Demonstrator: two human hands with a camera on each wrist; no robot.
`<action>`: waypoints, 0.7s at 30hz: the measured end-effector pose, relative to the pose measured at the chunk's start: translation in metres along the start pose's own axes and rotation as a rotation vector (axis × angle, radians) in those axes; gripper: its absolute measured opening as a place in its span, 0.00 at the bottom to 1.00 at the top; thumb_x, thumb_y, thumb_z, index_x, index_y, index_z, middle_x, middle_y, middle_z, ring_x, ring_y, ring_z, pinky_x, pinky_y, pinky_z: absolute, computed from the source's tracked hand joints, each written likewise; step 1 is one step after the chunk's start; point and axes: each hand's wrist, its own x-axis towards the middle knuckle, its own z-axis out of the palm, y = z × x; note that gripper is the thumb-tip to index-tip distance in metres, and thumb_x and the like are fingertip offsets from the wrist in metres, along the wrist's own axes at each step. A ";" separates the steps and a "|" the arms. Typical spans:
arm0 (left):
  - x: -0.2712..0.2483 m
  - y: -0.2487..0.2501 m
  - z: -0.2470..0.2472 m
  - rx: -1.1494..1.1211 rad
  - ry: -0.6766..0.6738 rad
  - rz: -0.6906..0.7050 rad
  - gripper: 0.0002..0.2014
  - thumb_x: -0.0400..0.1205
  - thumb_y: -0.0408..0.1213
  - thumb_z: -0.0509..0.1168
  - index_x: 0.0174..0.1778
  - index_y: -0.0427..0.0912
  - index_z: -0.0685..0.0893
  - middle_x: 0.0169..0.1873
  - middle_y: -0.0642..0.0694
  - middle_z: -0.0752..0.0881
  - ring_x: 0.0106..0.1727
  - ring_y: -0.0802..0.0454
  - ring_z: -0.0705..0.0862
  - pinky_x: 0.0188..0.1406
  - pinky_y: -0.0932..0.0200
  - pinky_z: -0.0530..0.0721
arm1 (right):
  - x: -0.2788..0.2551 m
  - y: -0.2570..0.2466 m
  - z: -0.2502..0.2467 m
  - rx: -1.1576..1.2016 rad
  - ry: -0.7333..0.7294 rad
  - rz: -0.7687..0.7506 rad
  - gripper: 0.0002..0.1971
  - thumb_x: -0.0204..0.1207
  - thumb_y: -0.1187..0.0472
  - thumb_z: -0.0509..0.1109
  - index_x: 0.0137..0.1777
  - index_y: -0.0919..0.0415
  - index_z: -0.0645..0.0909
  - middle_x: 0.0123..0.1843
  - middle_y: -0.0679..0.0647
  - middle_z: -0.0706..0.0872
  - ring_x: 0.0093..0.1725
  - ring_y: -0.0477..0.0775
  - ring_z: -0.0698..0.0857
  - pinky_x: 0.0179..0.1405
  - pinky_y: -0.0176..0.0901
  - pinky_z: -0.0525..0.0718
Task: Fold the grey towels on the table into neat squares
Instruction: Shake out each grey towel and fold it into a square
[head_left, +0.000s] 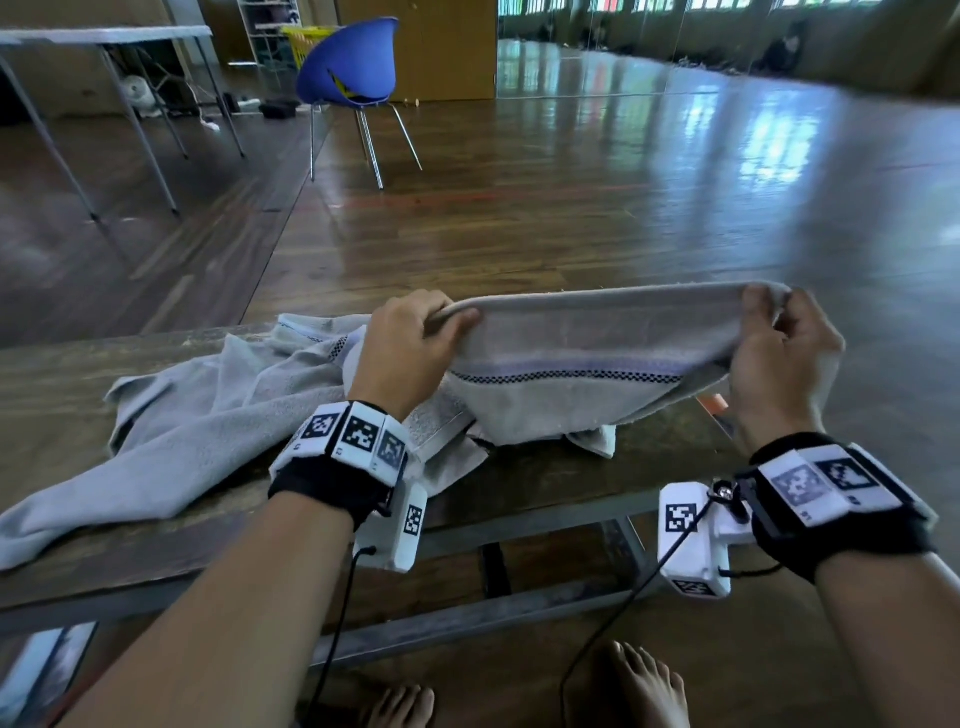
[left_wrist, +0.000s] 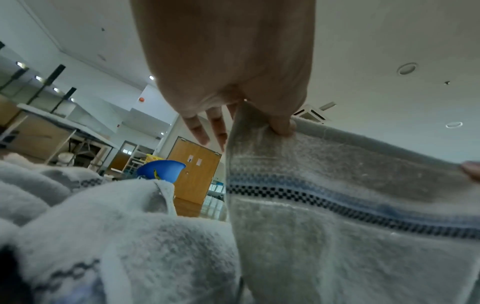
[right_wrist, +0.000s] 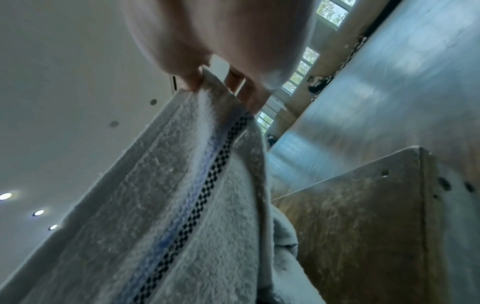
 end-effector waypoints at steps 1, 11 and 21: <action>-0.002 0.003 0.004 -0.081 0.001 -0.030 0.18 0.85 0.47 0.66 0.33 0.41 0.80 0.24 0.54 0.77 0.28 0.57 0.76 0.31 0.64 0.73 | 0.000 0.004 -0.002 -0.021 -0.036 0.030 0.15 0.84 0.48 0.67 0.34 0.49 0.79 0.34 0.41 0.80 0.29 0.30 0.77 0.28 0.28 0.76; -0.014 0.000 0.032 -0.051 -0.660 -0.279 0.20 0.83 0.49 0.67 0.29 0.43 0.78 0.24 0.52 0.79 0.28 0.59 0.77 0.34 0.59 0.74 | -0.010 0.037 -0.009 -0.526 -0.699 0.116 0.06 0.80 0.53 0.71 0.46 0.53 0.86 0.45 0.51 0.89 0.45 0.53 0.87 0.42 0.44 0.81; -0.033 0.021 0.064 -0.013 -0.901 -0.060 0.15 0.82 0.50 0.67 0.36 0.44 0.86 0.36 0.56 0.84 0.40 0.60 0.82 0.48 0.54 0.78 | -0.040 0.036 0.012 -0.525 -1.064 -0.032 0.06 0.80 0.52 0.74 0.43 0.50 0.89 0.41 0.47 0.88 0.42 0.48 0.85 0.40 0.41 0.77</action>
